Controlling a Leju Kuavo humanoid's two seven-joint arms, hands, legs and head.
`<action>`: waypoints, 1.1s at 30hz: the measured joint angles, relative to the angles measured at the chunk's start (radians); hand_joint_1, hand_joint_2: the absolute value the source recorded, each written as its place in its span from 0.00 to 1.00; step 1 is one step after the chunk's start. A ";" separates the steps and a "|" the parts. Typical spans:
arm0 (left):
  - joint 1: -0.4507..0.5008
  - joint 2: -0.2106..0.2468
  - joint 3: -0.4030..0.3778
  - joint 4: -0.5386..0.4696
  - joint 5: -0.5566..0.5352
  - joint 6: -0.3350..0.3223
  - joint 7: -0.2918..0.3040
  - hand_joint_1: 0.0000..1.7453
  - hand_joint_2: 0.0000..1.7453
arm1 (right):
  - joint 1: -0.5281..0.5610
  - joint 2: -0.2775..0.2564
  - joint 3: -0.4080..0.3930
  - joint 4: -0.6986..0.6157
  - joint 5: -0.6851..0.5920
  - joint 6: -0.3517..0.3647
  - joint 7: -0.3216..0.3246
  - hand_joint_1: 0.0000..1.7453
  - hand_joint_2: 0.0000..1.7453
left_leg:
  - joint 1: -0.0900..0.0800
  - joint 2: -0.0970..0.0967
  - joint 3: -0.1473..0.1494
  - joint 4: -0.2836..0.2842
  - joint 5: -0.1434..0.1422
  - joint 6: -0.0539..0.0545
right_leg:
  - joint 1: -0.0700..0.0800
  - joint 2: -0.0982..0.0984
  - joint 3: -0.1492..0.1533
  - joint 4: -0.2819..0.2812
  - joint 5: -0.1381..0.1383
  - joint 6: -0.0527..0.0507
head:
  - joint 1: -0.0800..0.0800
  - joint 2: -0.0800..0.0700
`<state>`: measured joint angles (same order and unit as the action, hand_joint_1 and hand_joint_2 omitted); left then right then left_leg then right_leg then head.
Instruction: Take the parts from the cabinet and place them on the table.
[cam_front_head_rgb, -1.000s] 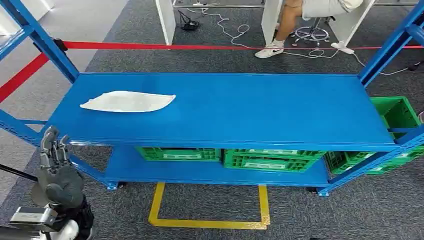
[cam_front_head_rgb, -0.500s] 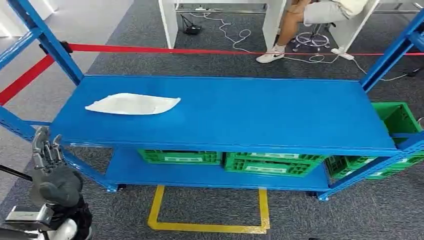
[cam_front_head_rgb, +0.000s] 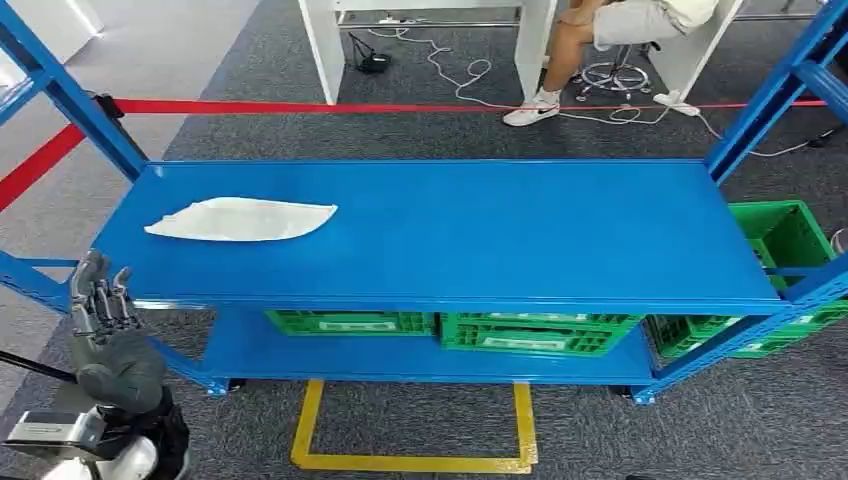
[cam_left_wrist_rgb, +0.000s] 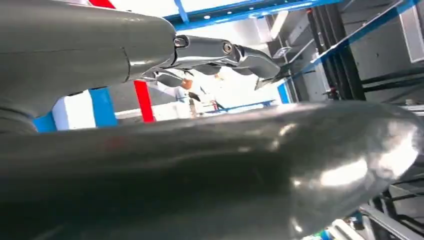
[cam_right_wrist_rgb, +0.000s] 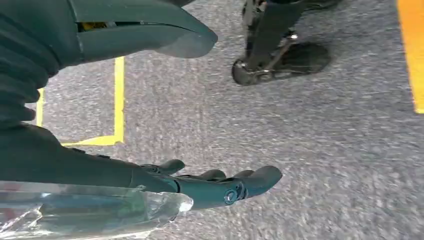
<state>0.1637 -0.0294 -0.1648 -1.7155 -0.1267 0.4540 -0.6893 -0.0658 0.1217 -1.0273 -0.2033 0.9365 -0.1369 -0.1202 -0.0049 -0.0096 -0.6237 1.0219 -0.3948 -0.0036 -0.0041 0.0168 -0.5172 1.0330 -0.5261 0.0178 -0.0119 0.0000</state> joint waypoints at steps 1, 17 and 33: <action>-0.002 0.000 0.000 0.000 0.001 0.000 0.000 0.00 0.00 | 0.000 0.000 0.000 0.000 0.000 -0.001 0.000 0.00 1.00 | 0.001 0.000 0.004 -0.012 -0.009 -0.001 | -0.001 0.001 -0.008 -0.001 -0.003 0.005 | 0.000 0.000; 0.000 -0.007 0.001 0.000 0.000 0.003 0.000 0.00 0.00 | 0.002 -0.003 0.000 0.000 0.001 -0.001 0.003 0.00 1.00 | -0.001 -0.004 0.111 -0.028 -0.096 0.011 | -0.002 -0.009 -0.090 0.008 0.093 0.019 | 0.005 0.000; -0.002 -0.006 -0.001 0.000 -0.005 0.003 0.000 0.00 0.00 | -0.002 -0.003 0.000 0.000 0.009 0.001 0.002 0.00 1.00 | 0.009 -0.001 0.023 -0.010 -0.032 -0.007 | -0.011 -0.002 -0.017 -0.012 0.019 0.023 | -0.005 0.000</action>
<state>0.1613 -0.0351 -0.1659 -1.7151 -0.1312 0.4570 -0.6897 -0.0676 0.1183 -1.0273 -0.2033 0.9457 -0.1354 -0.1186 0.0042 -0.0109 -0.6008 1.0117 -0.4270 -0.0103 -0.0151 0.0148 -0.5345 1.0212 -0.5068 0.0413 -0.0164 0.0000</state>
